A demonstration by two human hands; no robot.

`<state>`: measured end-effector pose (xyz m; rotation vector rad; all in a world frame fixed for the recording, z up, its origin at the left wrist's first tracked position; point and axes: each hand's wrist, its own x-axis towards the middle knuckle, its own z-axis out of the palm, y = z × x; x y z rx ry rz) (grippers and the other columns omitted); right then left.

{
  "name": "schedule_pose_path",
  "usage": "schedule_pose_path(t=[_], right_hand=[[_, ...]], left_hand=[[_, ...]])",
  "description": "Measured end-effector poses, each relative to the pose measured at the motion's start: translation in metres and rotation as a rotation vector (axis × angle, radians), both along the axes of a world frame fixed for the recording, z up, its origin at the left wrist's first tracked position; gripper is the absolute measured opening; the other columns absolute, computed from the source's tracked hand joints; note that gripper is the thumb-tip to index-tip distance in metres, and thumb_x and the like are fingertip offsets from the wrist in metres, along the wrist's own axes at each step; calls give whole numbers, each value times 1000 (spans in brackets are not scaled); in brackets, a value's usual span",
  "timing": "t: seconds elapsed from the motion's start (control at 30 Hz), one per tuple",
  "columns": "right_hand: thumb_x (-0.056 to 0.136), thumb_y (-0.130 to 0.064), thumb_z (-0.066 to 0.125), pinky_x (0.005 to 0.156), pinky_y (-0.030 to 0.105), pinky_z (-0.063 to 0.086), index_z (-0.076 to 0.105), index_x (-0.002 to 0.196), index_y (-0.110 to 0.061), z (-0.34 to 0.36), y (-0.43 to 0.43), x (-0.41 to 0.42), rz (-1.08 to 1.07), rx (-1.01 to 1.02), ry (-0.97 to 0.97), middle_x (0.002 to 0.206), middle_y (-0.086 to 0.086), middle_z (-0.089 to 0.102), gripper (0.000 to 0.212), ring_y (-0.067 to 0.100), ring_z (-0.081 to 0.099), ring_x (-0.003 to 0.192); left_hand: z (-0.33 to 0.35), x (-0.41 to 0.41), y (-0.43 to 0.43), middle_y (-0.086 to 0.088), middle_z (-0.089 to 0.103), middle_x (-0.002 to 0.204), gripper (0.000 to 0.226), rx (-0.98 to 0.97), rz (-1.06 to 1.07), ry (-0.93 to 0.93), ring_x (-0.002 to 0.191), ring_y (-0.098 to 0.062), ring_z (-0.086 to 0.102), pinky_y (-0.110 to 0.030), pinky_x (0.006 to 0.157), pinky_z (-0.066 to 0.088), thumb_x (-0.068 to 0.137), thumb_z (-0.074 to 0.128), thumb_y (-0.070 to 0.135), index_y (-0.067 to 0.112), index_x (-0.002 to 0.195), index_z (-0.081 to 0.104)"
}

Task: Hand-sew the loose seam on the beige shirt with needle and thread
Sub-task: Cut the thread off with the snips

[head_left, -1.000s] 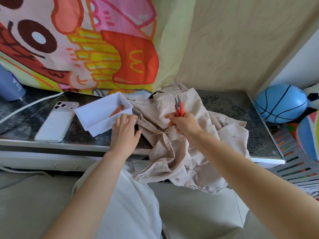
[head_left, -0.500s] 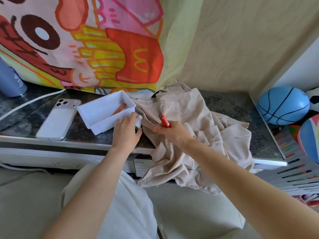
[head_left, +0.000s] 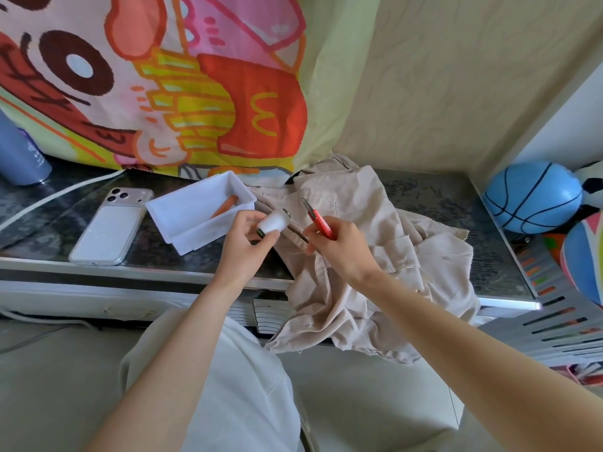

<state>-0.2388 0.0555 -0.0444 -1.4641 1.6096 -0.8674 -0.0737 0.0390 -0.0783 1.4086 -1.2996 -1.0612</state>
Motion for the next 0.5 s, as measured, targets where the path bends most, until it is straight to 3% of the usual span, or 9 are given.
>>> schedule_pose_path(t=[0.13, 0.5], right_hand=[[89, -17, 55, 56, 17, 39, 67, 85, -13, 4, 1, 2, 3, 4, 11, 63, -3, 67, 13, -3, 49, 47], [88, -14, 52, 55, 15, 41, 65, 80, -15, 14, 3, -1, -30, -41, 17, 60, -3, 61, 16, 2, 51, 53]], left_hand=[[2, -6, 1, 4, 64, 104, 26, -29, -3, 7, 94, -3, 58, -13, 74, 45, 82, 70, 11, 20, 100, 54], [12, -15, 0, 2, 65, 93, 31, -10, 90, 201, 82, -1, 60, -8, 67, 47, 77, 73, 1, 19, 96, 56]])
